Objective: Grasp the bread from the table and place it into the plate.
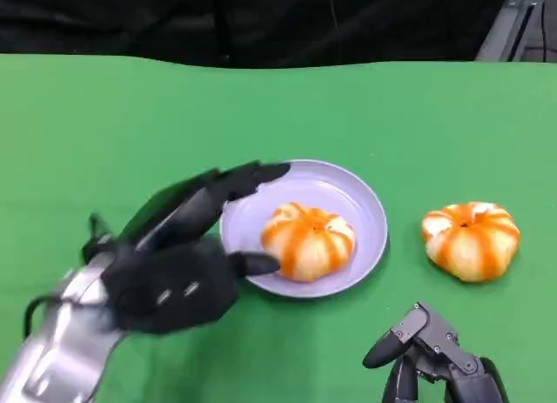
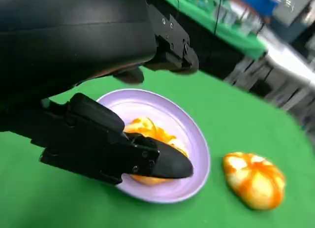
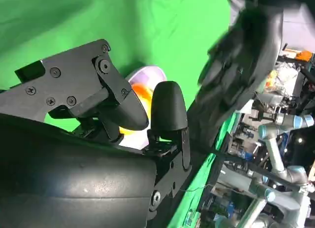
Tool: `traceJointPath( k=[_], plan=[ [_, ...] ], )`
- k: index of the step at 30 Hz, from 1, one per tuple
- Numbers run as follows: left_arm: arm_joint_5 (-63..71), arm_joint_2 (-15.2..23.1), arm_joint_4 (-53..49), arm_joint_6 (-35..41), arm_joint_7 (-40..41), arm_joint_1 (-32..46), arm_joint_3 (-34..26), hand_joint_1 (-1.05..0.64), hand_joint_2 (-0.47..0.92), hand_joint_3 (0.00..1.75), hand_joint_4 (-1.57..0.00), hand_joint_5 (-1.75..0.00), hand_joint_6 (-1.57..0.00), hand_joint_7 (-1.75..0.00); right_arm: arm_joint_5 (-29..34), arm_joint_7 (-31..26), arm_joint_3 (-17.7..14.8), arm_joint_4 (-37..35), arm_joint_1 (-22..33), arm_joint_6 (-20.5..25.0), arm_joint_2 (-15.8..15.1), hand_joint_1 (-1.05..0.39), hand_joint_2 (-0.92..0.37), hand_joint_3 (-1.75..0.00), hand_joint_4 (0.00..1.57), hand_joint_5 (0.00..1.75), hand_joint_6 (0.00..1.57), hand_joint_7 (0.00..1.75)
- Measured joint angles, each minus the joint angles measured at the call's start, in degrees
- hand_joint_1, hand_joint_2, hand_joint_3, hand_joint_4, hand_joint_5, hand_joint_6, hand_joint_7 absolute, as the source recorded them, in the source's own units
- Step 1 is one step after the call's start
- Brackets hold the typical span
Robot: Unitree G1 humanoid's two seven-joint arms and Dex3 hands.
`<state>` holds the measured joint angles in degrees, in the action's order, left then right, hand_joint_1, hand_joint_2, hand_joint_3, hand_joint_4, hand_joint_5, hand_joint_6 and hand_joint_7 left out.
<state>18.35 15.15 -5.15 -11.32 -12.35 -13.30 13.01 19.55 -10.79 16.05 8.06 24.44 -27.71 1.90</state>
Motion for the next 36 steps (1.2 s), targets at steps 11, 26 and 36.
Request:
traceJointPath(
  k=[11,26,36],
  plan=[
    [-12.5,-4.1,8.1,-16.0,5.7,20.8,-9.6,-0.25,0.67,0.73,-0.65,-1.44,-0.64,-1.16,0.1,-0.2,-0.1,0.1,0.9,-0.3,-0.2,-0.12,-0.74,-1.38,0.76,1.75,0.38,1.75],
    [-16.1,-12.5,10.9,-17.9,8.9,29.8,-11.3,-0.05,0.35,1.49,-0.86,-1.75,-0.79,-1.68,1.8,-0.5,-2.4,0.1,0.6,-0.9,-1.9,-0.11,-0.74,-1.37,0.71,1.75,0.37,1.75],
    [-15.5,-13.6,9.6,-18.3,9.3,30.4,-11.1,-0.06,0.33,1.5,-0.87,-1.75,-0.78,-1.65,-2.5,1.2,-2.4,0.1,0.6,-1.2,-2.1,-0.12,-0.77,-1.34,0.66,1.75,0.35,1.75]
  ],
)
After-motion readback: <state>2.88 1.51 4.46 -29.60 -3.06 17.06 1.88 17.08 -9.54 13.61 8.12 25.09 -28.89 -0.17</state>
